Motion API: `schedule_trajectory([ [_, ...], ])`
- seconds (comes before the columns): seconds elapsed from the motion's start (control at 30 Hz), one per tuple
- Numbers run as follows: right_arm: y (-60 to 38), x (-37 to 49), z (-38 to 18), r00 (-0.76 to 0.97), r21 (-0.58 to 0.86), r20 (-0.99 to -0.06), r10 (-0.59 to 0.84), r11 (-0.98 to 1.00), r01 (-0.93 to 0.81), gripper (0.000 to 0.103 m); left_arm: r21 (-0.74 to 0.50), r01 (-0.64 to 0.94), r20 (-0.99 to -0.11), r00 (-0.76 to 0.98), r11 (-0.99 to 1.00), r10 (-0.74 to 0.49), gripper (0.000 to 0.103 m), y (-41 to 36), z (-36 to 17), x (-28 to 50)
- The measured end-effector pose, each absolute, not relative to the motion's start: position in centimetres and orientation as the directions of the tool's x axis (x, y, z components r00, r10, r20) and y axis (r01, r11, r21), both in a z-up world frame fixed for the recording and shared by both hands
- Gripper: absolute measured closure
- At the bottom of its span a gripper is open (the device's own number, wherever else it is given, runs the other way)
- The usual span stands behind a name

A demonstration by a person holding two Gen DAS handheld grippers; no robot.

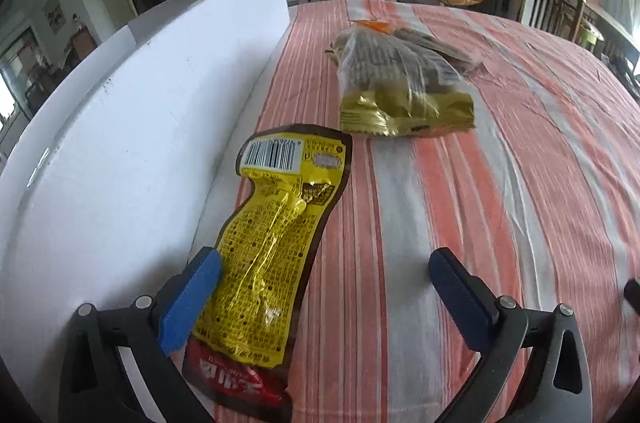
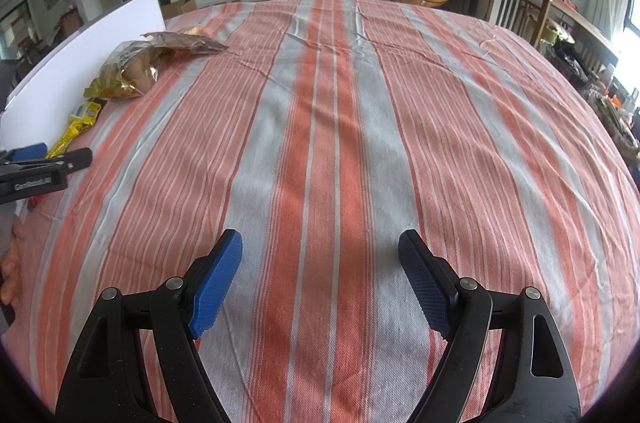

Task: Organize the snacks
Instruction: 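Lower the open left gripper over the yellow packet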

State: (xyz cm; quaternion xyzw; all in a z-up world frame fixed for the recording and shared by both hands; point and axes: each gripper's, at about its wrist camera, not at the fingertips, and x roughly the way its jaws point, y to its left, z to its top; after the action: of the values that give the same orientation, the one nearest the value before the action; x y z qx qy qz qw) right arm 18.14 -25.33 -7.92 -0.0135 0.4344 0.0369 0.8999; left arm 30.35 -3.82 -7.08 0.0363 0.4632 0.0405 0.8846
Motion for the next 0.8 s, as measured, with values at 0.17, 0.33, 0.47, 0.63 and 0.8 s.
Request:
schedule_trajectory([
  [0.17,-25.4,18.1,-7.8,0.621,0.016,-0.782,0.06,0.997,-0.076,0.019,0.092,-0.061,-0.817,0.565,0.994,0.11,0.0,-3.7,-7.2,32.0],
  [0.33,-25.4,18.1,-7.9,0.62,0.011,-0.782,0.056,0.997,-0.076,0.019,0.058,-0.066,-0.843,0.531,0.996,0.084,0.0,-3.5,-7.3,33.8],
  [0.47,-25.4,18.1,-7.9,0.62,0.012,-0.783,0.056,0.997,-0.076,0.019,0.032,-0.037,-0.842,0.538,0.999,0.046,0.0,-3.5,-7.2,33.1],
  [0.63,-25.4,18.2,-7.9,0.62,0.011,-0.783,0.056,0.997,-0.076,0.019,0.011,-0.003,-0.833,0.553,1.0,0.01,0.0,-3.3,-7.2,31.6],
  [0.8,-25.4,18.2,-7.9,0.62,0.011,-0.782,0.056,0.997,-0.076,0.019,-0.011,0.026,-0.835,0.55,1.0,-0.024,0.0,-3.1,-7.1,31.2],
])
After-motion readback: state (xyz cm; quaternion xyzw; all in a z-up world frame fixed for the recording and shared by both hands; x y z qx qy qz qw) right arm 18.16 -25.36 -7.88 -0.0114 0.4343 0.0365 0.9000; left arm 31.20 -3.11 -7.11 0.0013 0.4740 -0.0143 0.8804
